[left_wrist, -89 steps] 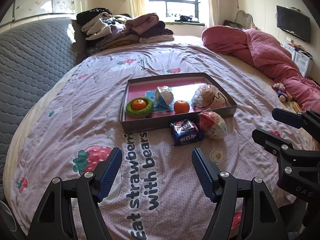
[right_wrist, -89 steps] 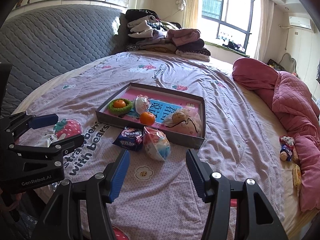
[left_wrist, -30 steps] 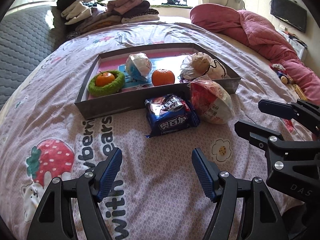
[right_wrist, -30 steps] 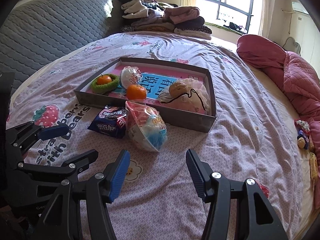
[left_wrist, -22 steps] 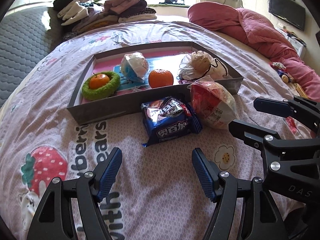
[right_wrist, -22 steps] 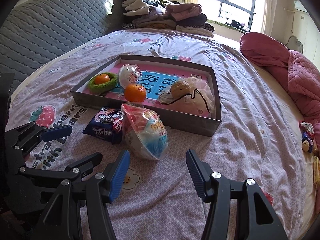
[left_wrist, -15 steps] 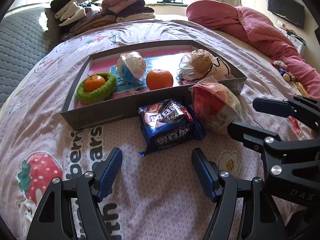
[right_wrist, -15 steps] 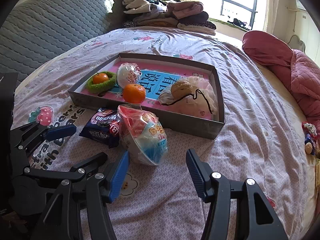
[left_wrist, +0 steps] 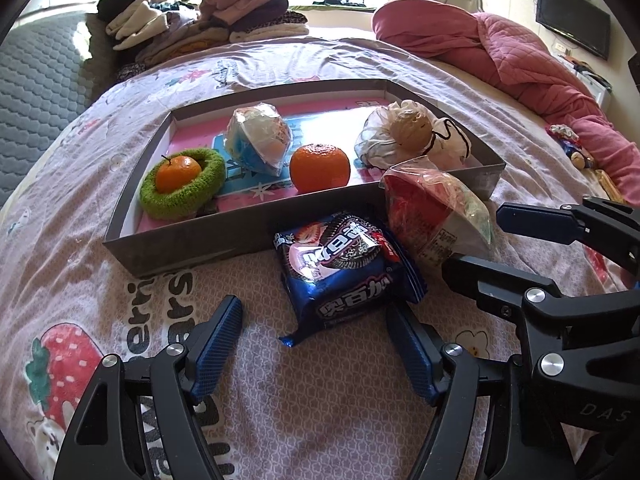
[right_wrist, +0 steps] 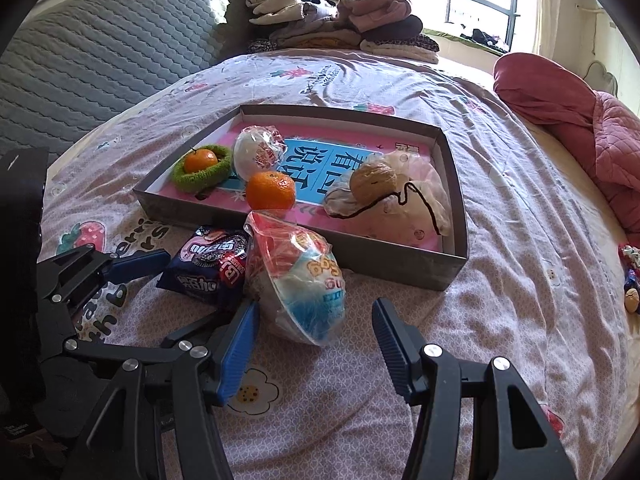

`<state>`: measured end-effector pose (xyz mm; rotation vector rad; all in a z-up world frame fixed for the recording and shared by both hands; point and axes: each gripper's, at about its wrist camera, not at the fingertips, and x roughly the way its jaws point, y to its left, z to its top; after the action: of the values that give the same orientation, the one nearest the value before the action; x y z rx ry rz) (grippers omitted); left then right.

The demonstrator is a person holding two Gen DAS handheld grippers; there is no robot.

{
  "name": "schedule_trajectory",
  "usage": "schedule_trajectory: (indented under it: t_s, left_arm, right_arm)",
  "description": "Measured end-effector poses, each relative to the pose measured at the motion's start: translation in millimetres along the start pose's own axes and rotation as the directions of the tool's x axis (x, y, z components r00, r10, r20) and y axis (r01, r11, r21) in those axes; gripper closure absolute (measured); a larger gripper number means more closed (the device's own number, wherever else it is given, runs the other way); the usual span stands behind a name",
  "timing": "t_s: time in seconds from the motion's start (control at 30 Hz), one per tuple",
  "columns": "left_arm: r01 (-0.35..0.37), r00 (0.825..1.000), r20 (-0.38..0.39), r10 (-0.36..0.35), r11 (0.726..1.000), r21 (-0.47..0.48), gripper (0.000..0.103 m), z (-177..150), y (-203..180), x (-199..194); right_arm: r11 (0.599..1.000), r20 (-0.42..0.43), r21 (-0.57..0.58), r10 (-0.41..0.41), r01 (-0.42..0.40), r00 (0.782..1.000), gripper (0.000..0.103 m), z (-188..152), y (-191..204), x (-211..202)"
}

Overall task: Organize objects
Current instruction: 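Close the right gripper on the red-and-white wrapped egg ball, then grasp the blue candy pack with the left gripper while the right holds the egg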

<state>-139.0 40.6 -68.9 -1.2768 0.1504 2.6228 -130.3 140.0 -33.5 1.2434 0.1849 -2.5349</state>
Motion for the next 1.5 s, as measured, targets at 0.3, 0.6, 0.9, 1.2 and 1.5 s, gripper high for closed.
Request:
schedule_trajectory:
  t_s: [0.3,0.6,0.9,1.2,1.5]
  left_arm:
    - [0.022,1.000,0.009,-0.022,1.000,-0.007,0.023,2.7,4.4,2.4]
    - [0.080,0.994,0.073,-0.077,0.996,-0.040,0.023,6.0,12.7,-9.3]
    - [0.082,0.991,0.106,-0.079,0.996,-0.020,0.023,14.2,13.3,-8.8]
    - [0.156,0.983,0.096,-0.157,0.988,0.021,0.051,20.9,12.2,2.3]
    - [0.191,0.979,0.076,-0.190,0.982,0.002,0.060,23.0,17.1,10.7]
  right_arm:
    - [0.998,-0.031,0.030,0.050,-0.049,0.998,0.045,6.8,0.2,12.5]
    - [0.981,-0.007,0.127,0.151,-0.149,0.988,0.049,8.5,-13.3,14.0]
    - [0.964,-0.002,0.179,0.200,-0.197,0.980,0.051,13.8,-19.9,15.8]
    - [0.942,0.009,0.243,0.238,-0.233,0.971,0.052,11.4,-31.2,15.9]
    - [0.939,0.011,0.240,0.250,-0.245,0.968,0.052,11.5,-29.4,15.8]
